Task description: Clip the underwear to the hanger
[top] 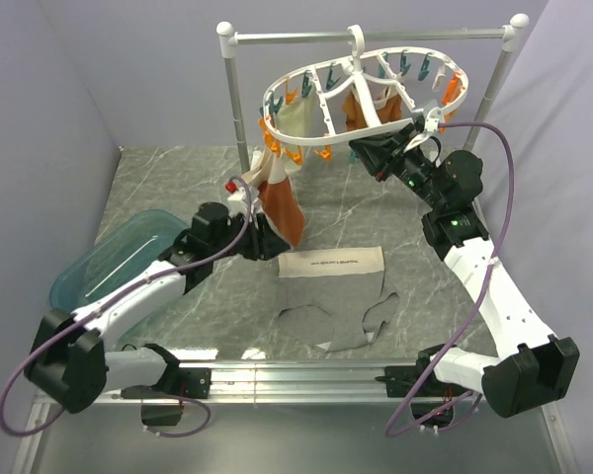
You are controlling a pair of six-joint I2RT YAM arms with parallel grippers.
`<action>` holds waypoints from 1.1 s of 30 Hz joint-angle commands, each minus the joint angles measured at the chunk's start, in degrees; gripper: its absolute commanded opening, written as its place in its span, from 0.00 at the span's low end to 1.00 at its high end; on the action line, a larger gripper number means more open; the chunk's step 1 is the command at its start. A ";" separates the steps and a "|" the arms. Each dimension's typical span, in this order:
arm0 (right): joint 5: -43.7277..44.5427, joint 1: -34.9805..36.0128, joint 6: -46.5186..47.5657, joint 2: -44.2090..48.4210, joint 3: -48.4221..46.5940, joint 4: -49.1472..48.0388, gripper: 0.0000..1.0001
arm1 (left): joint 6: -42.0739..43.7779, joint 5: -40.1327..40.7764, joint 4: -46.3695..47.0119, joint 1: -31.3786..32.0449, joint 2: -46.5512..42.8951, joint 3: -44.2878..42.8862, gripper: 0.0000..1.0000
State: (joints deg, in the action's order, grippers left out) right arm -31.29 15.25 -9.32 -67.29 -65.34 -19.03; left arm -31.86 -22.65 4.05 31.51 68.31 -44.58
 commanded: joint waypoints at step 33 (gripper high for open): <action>-0.97 -0.74 -0.08 0.23 -2.51 -0.22 0.00 | -7.44 9.12 0.25 3.82 27.49 -6.83 0.07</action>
State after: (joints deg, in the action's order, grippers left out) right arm -31.53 14.92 -9.34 -67.40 -65.69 -17.78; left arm -42.89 -14.85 4.84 33.41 99.46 -48.36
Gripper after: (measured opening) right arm 0.218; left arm 0.102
